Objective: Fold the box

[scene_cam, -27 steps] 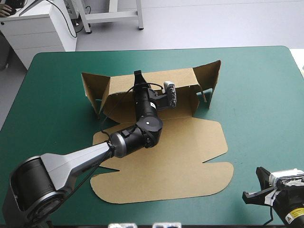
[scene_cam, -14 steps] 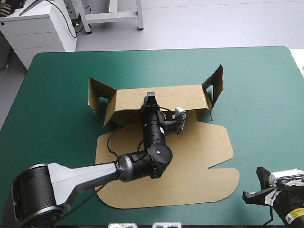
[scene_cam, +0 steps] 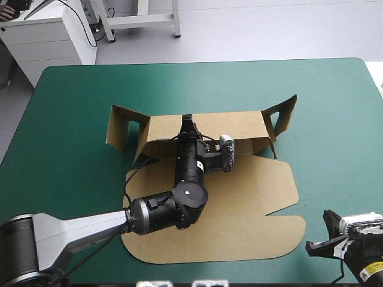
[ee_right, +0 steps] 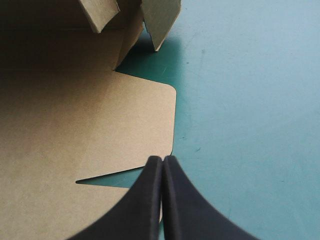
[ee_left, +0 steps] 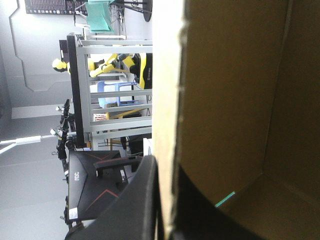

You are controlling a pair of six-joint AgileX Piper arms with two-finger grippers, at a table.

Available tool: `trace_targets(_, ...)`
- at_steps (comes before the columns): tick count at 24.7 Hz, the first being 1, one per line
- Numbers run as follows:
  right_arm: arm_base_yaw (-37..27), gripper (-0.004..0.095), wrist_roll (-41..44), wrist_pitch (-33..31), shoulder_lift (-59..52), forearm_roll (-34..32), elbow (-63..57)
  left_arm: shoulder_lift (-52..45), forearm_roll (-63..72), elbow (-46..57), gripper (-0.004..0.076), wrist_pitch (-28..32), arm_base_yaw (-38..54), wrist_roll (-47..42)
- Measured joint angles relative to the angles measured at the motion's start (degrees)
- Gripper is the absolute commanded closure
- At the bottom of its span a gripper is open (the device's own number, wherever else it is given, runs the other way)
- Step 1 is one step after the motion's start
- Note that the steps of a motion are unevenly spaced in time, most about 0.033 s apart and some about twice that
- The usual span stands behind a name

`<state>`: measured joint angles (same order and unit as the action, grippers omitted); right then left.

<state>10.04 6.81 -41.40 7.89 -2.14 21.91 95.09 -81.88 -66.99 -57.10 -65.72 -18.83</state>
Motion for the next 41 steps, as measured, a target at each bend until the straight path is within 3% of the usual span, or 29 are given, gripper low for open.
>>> trace_targets(8, 0.0, 0.0926, 0.1, 0.0, 0.0, -0.1, 0.0, -1.8, 1.2, -0.9, 0.0724, 5.2, 1.3, 4.3)
trace_targets(15, 0.0, 0.0926, 0.4, 0.0, 0.0, -0.4, 0.0, -4.4, 11.4, -3.6, 0.0724, -1.5, 1.4, 9.2)
trace_targets(26, 0.0, 0.0926, 0.4, 0.0, 0.0, -0.7, 0.0, -11.1, 21.3, -3.6, 0.0726, -2.3, 0.2, 13.2)
trace_targets(33, 0.0, 0.0926, 0.6, 0.0, 0.0, -0.7, 0.0, -10.9, 21.3, -3.6, 0.0726, 3.3, 1.5, 13.9)
trace_targets(41, 0.0, 0.0926, 0.6, 0.0, 0.0, -0.7, 0.0, -9.2, 20.2, -3.6, 0.0726, 11.3, 9.1, 14.3)
